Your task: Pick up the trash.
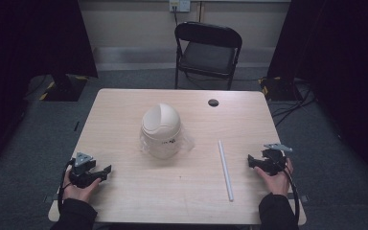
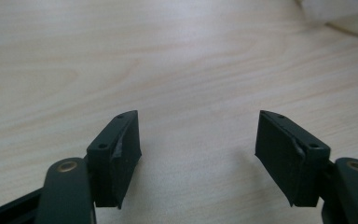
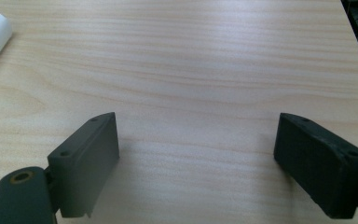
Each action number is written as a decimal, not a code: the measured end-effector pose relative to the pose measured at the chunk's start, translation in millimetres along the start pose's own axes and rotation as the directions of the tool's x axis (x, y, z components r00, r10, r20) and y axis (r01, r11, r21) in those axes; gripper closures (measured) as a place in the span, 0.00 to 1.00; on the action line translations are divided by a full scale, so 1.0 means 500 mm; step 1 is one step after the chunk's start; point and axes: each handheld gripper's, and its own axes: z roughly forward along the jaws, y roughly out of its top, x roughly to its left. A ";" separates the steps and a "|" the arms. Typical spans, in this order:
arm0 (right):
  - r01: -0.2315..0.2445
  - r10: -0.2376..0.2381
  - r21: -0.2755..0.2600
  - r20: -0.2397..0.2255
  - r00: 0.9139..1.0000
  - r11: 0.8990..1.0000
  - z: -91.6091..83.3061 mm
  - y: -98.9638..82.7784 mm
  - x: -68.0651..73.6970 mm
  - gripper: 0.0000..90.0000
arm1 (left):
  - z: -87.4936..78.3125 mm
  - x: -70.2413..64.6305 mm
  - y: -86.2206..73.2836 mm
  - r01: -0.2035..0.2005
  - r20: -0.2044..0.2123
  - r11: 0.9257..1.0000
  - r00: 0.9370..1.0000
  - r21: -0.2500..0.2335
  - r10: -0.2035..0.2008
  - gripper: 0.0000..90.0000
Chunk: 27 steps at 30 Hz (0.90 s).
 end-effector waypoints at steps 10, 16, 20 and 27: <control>0.000 0.000 0.000 0.001 1.000 1.000 0.000 0.000 0.000 0.15 | -0.056 -0.011 0.064 -0.001 0.149 0.976 0.988 -0.220 0.034 0.36; -0.001 0.001 0.001 0.002 1.000 1.000 0.000 0.000 0.000 0.15 | -0.072 -0.024 0.110 -0.032 0.190 0.967 0.978 -0.253 0.082 0.37; -0.001 0.001 0.000 0.001 1.000 1.000 0.000 0.000 0.000 0.15 | -0.077 -0.031 0.140 -0.048 0.207 0.957 0.972 -0.285 0.110 0.37; -0.001 0.001 0.000 0.001 1.000 1.000 0.000 0.000 0.000 0.15 | -0.074 -0.055 0.186 -0.084 0.255 0.938 0.951 -0.337 0.177 0.38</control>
